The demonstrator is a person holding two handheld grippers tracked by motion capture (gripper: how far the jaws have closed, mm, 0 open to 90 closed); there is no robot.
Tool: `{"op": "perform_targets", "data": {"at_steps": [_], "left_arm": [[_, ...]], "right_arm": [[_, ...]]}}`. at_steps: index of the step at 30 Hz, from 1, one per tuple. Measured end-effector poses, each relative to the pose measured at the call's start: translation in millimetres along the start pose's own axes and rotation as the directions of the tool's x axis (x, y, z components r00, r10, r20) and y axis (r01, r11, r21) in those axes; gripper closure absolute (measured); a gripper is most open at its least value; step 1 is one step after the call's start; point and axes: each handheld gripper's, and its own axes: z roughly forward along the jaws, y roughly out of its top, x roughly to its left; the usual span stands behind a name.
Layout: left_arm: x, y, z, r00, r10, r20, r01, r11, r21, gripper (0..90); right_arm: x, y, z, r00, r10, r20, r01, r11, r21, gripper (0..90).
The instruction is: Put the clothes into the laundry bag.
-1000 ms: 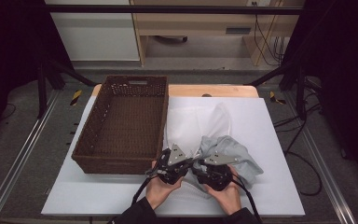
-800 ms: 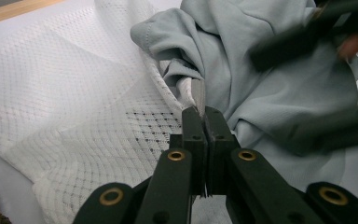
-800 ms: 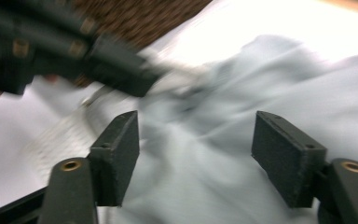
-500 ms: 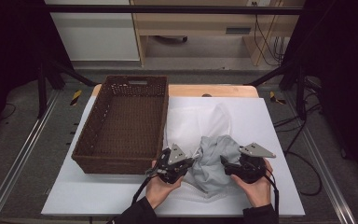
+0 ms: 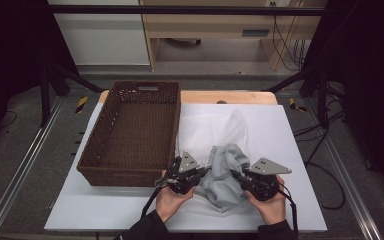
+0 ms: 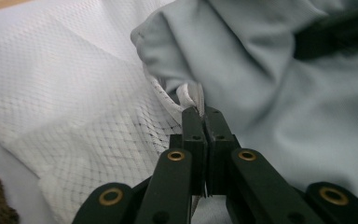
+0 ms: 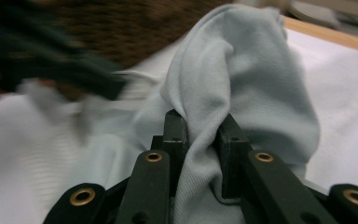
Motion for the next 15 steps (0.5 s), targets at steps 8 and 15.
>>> {"op": "perform_targets", "data": {"at_steps": [8, 15], "left_arm": [[0.2, 12.4, -13.7, 0.9999, -0.016, 0.004, 0.016, 0.9982, -0.058, 88.7], [-9.6, 15.7, -15.3, 0.999, 0.028, 0.033, -0.026, 0.9974, -0.068, 88.7]], "right_arm": [[45.0, 0.4, 29.8, 0.9772, -0.124, -0.172, 0.138, 0.988, 0.072, 78.2], [43.5, -7.2, 63.0, 0.9981, -0.05, -0.036, 0.054, 0.991, 0.12, 77.3]]}}
